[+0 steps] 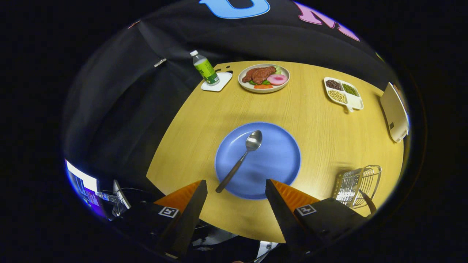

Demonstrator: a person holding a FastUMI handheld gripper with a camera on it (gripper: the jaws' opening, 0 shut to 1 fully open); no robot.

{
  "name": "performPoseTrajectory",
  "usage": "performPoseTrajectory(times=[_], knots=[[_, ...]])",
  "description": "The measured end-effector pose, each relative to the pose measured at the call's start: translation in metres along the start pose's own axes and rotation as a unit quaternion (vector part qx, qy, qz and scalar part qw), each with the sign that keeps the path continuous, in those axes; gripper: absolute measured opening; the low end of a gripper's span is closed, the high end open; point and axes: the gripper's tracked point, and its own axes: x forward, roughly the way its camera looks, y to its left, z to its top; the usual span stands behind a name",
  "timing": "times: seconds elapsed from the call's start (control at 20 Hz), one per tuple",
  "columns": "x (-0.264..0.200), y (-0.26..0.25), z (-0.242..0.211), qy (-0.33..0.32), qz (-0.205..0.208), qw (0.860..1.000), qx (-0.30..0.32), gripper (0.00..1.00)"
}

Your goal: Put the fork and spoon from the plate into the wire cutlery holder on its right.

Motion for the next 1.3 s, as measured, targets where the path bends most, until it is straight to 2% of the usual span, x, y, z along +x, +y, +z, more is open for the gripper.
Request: performPoseTrajectory(times=[0.3, 0.6, 0.65, 0.8, 0.95, 1.15, 1.25, 1.3], knots=[[0.061, -0.002, -0.012, 0.046, -0.021, 0.997, 0.060, 0.99], [0.094, -0.009, -0.026, 0.084, -0.038, 0.989, 0.120, 0.97], [0.097, -0.008, -0.028, 0.089, -0.038, 0.987, 0.131, 0.90], [0.104, -0.006, -0.032, 0.101, -0.038, 0.982, 0.156, 0.79], [0.108, -0.005, -0.035, 0.108, -0.041, 0.980, 0.161, 0.60], [0.107, -0.007, -0.038, 0.116, -0.039, 0.977, 0.174, 0.21], [0.113, -0.008, -0.043, 0.119, -0.032, 0.977, 0.171, 0.17], [0.101, -0.009, -0.035, 0.118, -0.024, 0.977, 0.178, 0.16]])
